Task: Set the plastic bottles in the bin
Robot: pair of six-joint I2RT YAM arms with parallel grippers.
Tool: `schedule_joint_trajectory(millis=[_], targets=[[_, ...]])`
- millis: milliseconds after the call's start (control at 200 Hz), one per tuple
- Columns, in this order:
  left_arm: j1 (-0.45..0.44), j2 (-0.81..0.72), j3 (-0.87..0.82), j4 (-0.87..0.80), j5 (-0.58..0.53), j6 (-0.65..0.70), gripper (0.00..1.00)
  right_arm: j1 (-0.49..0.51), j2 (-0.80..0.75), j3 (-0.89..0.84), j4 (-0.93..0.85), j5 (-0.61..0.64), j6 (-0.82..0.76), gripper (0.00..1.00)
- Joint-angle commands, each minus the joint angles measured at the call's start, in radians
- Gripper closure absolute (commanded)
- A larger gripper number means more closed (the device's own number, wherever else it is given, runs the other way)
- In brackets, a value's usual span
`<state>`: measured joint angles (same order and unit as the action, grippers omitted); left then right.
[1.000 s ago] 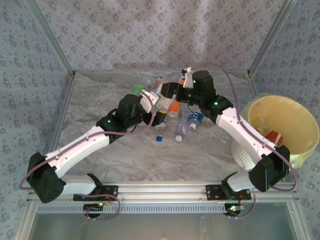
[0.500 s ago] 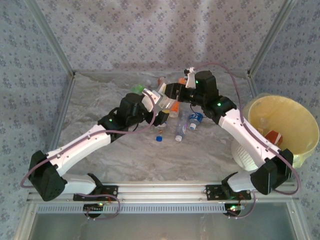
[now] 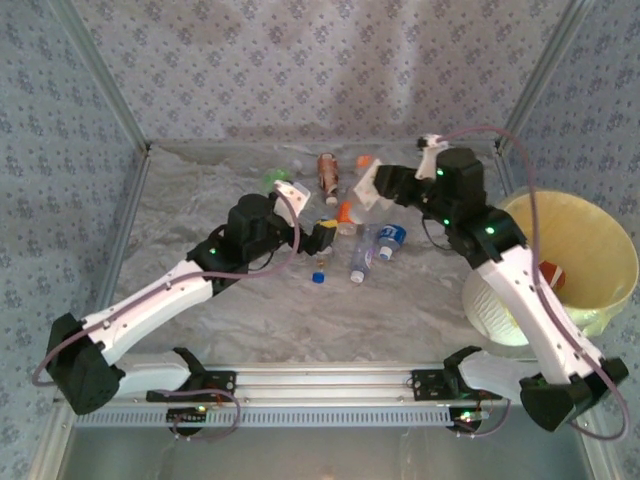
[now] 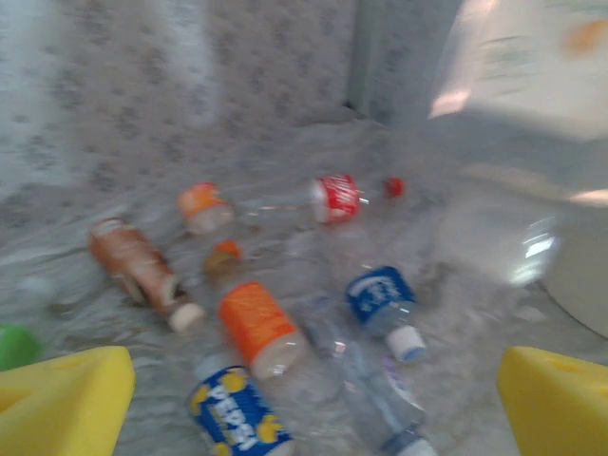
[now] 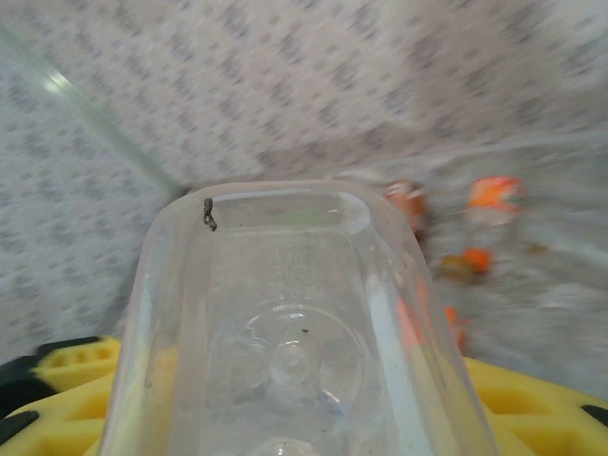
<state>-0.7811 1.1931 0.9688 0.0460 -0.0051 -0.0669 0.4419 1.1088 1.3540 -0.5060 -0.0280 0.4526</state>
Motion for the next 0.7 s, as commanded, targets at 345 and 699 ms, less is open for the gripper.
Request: schedule_joint_trajectory(millis=[345, 699], targets=[[0.138, -0.038, -0.089, 0.051, -0.258, -0.205, 0.02, -0.041, -0.241, 0.138, -0.221, 0.492, -0.318, 0.59], [0.149, -0.006, -0.087, 0.034, -0.261, -0.242, 0.02, -0.076, -0.338, 0.151, -0.133, 0.89, -0.541, 0.59]])
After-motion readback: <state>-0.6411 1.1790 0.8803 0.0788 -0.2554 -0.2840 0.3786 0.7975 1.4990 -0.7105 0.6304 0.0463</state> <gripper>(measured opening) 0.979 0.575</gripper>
